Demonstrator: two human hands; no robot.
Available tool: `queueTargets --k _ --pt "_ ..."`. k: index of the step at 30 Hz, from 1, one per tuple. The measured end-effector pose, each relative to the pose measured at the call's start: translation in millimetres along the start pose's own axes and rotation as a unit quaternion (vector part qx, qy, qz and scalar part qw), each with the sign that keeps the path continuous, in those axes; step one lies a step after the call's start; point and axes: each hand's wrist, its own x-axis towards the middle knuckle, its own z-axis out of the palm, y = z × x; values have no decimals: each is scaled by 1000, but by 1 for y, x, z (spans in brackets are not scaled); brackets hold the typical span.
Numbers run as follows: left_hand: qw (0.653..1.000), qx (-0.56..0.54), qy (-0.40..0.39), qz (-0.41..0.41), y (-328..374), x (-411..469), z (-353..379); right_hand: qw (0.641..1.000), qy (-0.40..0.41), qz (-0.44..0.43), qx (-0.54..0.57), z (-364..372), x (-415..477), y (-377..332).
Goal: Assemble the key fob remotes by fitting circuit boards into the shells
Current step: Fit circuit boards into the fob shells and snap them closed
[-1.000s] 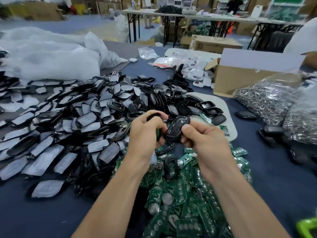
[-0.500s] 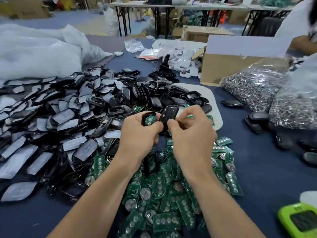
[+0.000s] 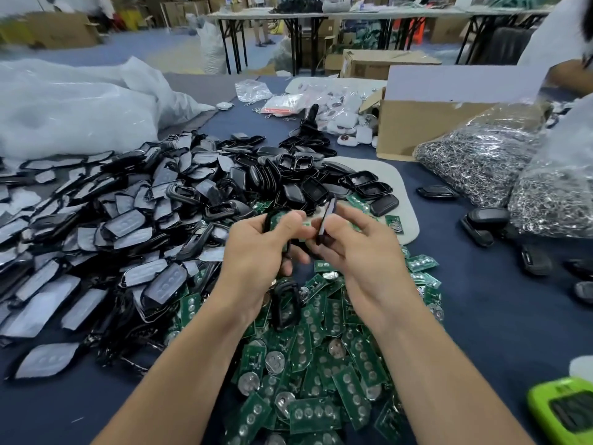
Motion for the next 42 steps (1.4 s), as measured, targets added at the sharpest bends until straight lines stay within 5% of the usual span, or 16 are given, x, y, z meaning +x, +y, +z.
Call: queueTargets --k 5,42 --pt "998 -23 62 23 0 -2 -2 986 -55 85 132 -2 -1 -1" --pt "997 -57 -4 -49 -6 12 -14 996 -62 58 42 -13 9 -2"
